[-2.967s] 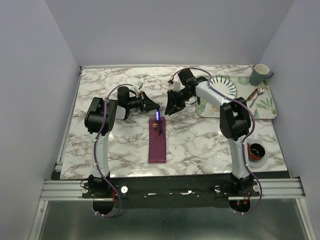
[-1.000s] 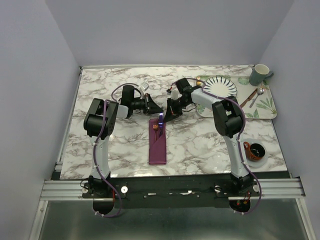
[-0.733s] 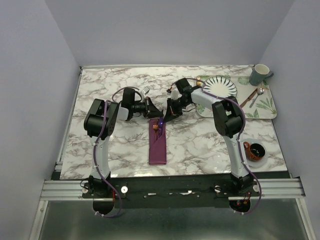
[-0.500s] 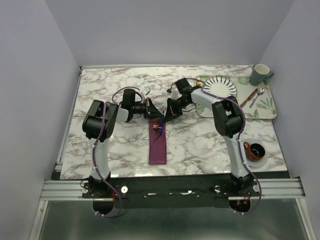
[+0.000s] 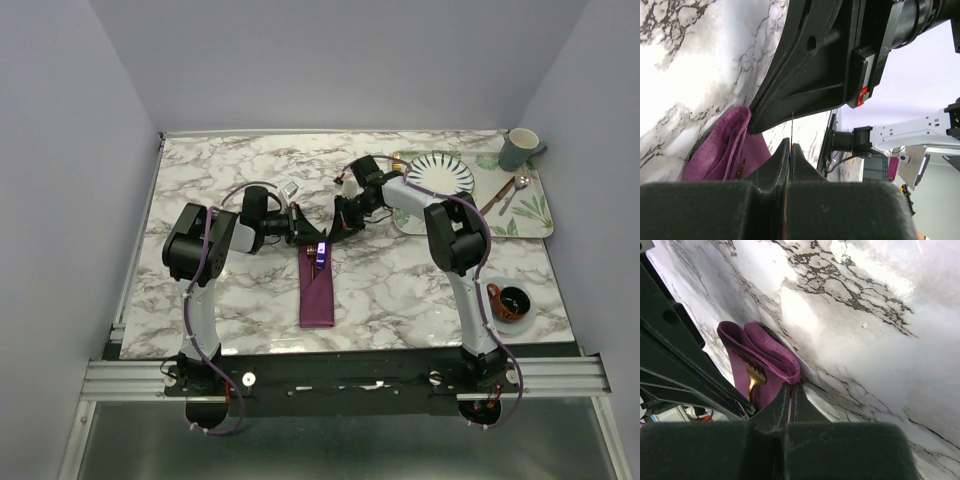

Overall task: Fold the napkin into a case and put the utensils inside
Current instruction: Insert the knife into the folded napkin.

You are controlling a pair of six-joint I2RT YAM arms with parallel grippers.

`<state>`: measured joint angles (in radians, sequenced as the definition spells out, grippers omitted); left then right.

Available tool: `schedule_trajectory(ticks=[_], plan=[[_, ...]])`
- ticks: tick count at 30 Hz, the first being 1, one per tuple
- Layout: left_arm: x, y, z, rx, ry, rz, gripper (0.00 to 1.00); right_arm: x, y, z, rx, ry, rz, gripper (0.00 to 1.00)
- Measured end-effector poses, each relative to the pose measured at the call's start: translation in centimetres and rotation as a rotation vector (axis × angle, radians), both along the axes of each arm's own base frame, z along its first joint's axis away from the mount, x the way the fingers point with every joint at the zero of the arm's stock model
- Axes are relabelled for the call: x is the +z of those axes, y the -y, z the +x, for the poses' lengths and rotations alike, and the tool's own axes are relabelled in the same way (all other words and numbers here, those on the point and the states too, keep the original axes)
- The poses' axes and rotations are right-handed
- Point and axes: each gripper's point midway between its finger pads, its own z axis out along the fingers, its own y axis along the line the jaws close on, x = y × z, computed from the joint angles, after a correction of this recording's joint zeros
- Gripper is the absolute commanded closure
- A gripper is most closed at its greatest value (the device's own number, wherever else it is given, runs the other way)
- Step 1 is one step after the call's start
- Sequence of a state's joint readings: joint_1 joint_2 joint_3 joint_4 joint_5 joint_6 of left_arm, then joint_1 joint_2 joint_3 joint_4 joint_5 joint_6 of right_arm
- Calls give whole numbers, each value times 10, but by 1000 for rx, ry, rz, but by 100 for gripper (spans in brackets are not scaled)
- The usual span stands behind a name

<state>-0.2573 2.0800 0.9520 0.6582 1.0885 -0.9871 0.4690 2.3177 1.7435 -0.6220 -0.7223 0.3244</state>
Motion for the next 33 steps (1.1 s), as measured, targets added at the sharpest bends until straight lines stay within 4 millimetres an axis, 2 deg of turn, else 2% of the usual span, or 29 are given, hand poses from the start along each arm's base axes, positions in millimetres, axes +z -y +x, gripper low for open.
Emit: schedule_trajectory(ticks=[8, 15, 24, 33], plan=[[-3, -2, -7, 35, -25, -21, 99, 0, 0, 0, -4, -3, -1, 99], [4, -2, -5, 51, -6, -30, 97, 0, 0, 1, -13, -8, -6, 99], [5, -4, -4, 63, 9, -6, 84, -1, 0, 1, -14, -8, -8, 99], [1, -9, -8, 69, 27, 67, 80, -1, 1, 1, -16, -5, -13, 99]])
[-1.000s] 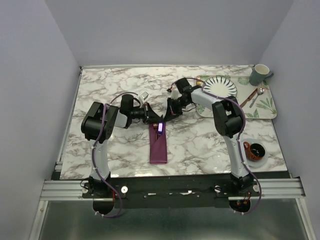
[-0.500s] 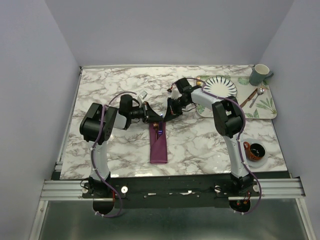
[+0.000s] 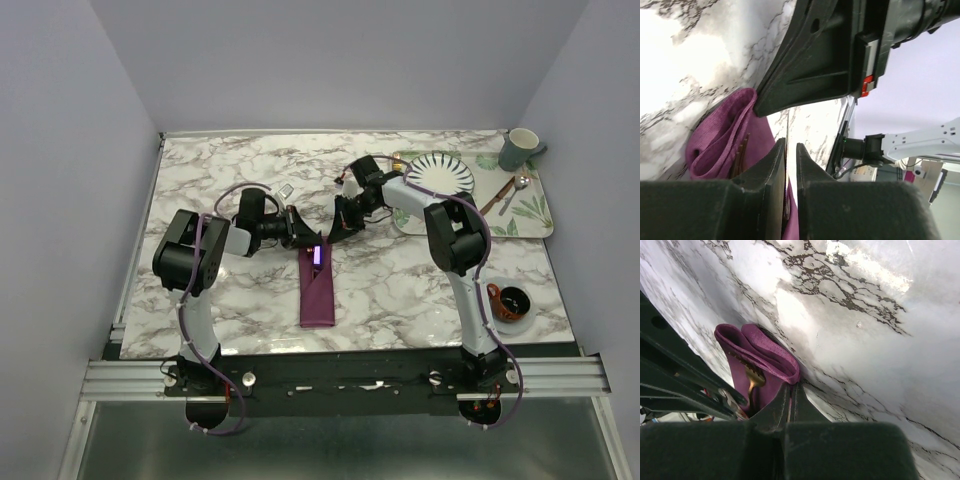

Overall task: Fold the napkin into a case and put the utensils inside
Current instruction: Insert the knife into the folded napkin.

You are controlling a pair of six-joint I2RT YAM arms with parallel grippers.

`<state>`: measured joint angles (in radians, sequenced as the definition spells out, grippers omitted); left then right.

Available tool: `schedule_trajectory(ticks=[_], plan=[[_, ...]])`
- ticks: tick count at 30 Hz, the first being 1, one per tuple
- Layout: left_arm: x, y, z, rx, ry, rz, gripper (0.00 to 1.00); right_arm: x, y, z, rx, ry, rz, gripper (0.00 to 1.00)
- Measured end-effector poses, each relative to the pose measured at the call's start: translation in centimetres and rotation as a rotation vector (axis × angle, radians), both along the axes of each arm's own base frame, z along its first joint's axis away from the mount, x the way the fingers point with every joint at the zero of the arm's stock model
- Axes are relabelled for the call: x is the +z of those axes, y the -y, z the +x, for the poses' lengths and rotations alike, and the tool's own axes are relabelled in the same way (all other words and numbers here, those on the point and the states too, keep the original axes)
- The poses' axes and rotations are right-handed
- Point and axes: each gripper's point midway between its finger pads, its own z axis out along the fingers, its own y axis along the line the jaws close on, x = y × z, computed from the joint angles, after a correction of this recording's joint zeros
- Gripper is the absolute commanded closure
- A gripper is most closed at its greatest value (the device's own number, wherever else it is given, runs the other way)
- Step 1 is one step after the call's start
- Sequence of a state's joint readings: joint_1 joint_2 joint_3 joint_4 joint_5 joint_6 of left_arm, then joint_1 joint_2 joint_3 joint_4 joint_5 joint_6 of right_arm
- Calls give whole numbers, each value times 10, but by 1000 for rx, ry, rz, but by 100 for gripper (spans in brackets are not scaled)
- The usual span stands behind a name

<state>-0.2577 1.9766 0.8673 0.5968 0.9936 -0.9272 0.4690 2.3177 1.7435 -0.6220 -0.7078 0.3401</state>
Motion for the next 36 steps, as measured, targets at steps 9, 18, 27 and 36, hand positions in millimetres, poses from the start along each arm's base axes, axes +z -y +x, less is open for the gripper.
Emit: schedule_trajectory(ticks=[9, 18, 27, 36], plan=[[-17, -1, -9, -11, -31, 73, 68, 0, 0, 1, -1, 4, -2, 99], [-11, -3, -8, 0, -14, 123, 53, 0, 0, 3, -4, 11, -7, 99], [-4, 1, -4, -4, 12, 181, 47, 0, 0, 3, -5, 14, -8, 99], [-8, 5, -9, -25, -3, 225, 43, 1, 0, 4, -6, 15, -8, 99]])
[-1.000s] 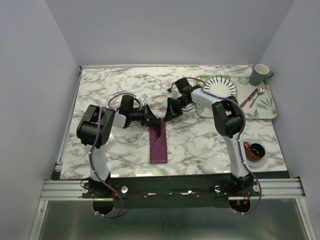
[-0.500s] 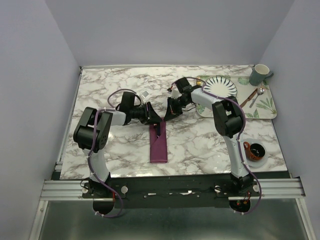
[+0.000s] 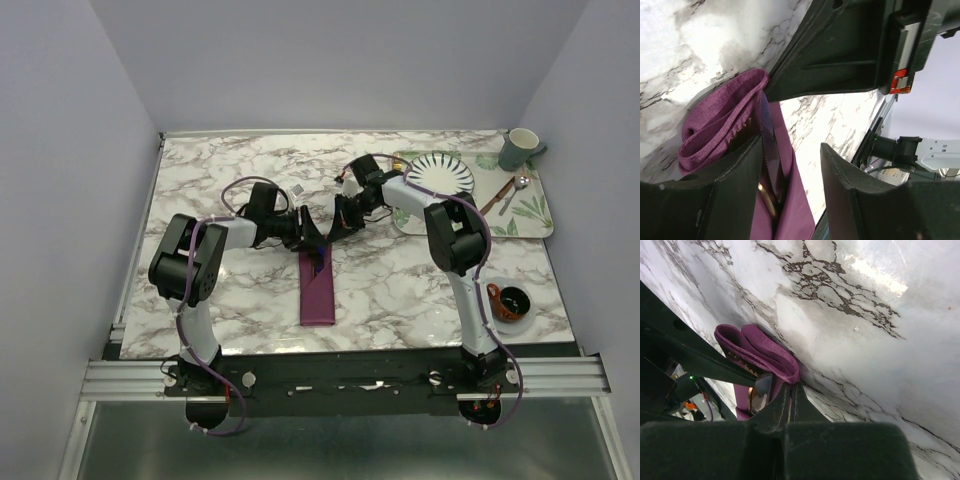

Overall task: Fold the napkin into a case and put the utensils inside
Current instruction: Insert the knife into the folded napkin.

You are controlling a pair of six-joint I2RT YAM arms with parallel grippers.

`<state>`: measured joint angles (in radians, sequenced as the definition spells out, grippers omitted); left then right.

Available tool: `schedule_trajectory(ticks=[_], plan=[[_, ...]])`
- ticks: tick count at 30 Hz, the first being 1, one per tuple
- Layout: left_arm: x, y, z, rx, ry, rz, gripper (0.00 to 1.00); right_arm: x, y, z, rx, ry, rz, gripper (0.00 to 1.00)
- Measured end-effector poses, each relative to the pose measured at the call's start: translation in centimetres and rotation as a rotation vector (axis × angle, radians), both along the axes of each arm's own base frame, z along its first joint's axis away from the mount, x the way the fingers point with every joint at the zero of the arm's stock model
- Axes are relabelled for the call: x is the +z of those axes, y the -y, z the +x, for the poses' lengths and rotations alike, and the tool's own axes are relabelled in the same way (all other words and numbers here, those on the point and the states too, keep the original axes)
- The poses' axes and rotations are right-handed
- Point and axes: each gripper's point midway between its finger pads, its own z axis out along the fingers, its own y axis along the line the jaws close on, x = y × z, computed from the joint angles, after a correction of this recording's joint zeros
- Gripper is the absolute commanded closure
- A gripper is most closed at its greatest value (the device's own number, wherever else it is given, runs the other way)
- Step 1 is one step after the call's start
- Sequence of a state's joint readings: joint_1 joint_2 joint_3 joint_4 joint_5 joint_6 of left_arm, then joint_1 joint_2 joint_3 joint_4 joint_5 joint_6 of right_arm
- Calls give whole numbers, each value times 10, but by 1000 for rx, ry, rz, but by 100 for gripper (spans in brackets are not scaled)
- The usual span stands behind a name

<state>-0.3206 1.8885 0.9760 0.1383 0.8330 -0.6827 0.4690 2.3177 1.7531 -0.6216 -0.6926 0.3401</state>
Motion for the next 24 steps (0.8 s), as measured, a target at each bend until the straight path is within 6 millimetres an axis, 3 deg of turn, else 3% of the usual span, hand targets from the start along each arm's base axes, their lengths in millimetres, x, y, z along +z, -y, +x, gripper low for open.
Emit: schedule_trajectory(ticks=[9, 16, 24], plan=[[0, -4, -4, 4, -11, 36, 40, 0, 0, 0, 0, 0, -1, 99], [24, -9, 1, 14, 80, 69, 34, -1, 0, 1, -2, 2, -4, 99], [41, -20, -2, 3, 172, 137, 28, -1, 0, 1, -2, 3, -4, 67]])
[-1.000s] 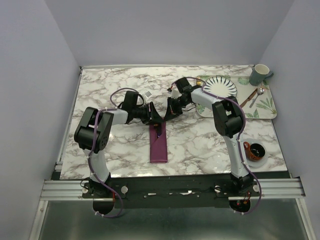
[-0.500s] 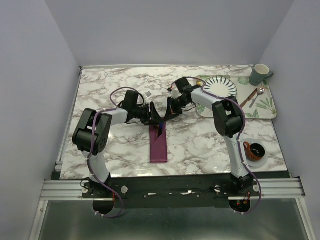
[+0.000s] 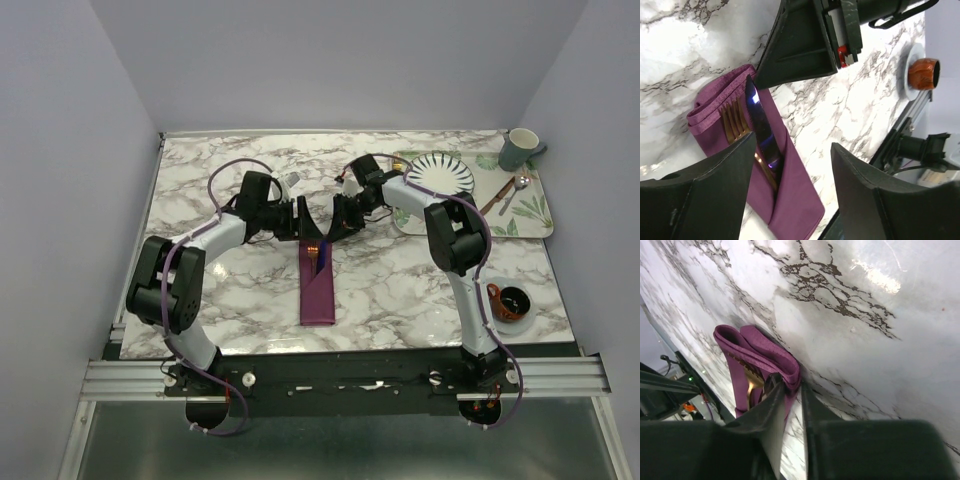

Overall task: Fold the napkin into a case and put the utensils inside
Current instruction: Insert the knife into the folded napkin, then reset both arms

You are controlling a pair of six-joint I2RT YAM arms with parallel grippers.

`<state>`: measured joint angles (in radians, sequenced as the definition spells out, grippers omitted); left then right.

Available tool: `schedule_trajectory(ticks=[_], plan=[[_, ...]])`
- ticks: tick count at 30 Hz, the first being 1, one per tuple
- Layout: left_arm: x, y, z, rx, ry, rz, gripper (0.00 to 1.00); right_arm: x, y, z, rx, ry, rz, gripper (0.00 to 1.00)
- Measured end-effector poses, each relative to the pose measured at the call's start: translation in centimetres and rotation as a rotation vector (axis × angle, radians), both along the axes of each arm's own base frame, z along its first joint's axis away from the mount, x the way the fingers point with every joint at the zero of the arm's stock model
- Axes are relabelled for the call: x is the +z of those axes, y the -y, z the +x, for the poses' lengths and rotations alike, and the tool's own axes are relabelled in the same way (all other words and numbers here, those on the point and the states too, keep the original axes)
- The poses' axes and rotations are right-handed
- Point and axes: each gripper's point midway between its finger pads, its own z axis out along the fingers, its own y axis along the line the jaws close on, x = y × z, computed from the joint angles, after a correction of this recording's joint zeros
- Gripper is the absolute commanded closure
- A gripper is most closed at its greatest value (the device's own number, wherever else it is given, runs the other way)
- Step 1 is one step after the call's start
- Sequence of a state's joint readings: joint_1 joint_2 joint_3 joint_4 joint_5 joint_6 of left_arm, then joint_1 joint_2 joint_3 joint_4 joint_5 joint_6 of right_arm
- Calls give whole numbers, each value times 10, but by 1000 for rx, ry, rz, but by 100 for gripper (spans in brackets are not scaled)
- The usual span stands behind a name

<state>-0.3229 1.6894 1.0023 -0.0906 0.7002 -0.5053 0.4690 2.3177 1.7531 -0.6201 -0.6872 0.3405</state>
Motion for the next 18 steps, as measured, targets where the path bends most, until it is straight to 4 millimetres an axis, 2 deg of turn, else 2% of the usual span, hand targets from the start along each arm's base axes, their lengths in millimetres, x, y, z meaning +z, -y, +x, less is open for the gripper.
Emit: schedule_trajectory(ticks=[4, 5, 6, 7, 8, 9, 10, 12, 13, 16, 18], plan=[[9, -9, 1, -11, 56, 23, 19, 4, 0, 1, -1, 9, 3, 45], [11, -12, 1, -8, 62, 25, 12, 6, 0, 2, -3, 14, 4, 41], [12, -15, 3, -5, 67, 28, 11, 9, 0, 2, -3, 23, 3, 36], [14, -21, 6, 1, 76, 36, 5, 12, 0, 2, -3, 30, 6, 28], [15, -27, 10, 11, 81, 43, 1, 18, 1, 2, -5, 39, 6, 24], [17, -31, 13, 16, 86, 47, 1, 25, 2, 1, -9, 51, 8, 20], [20, -39, 19, 23, 103, 57, 1, 29, 3, 2, -8, 64, 9, 11], [30, -52, 29, 24, 134, 82, 1, 43, 6, 3, -9, 94, 20, 3], [35, -56, 32, 24, 148, 88, 1, 54, 8, 4, -7, 122, 26, 0], [60, -71, 46, 3, 222, 129, 1, 86, 14, 8, -4, 213, 42, 0], [77, -78, 53, -23, 278, 169, 1, 116, 22, 14, -9, 306, 55, 0]])
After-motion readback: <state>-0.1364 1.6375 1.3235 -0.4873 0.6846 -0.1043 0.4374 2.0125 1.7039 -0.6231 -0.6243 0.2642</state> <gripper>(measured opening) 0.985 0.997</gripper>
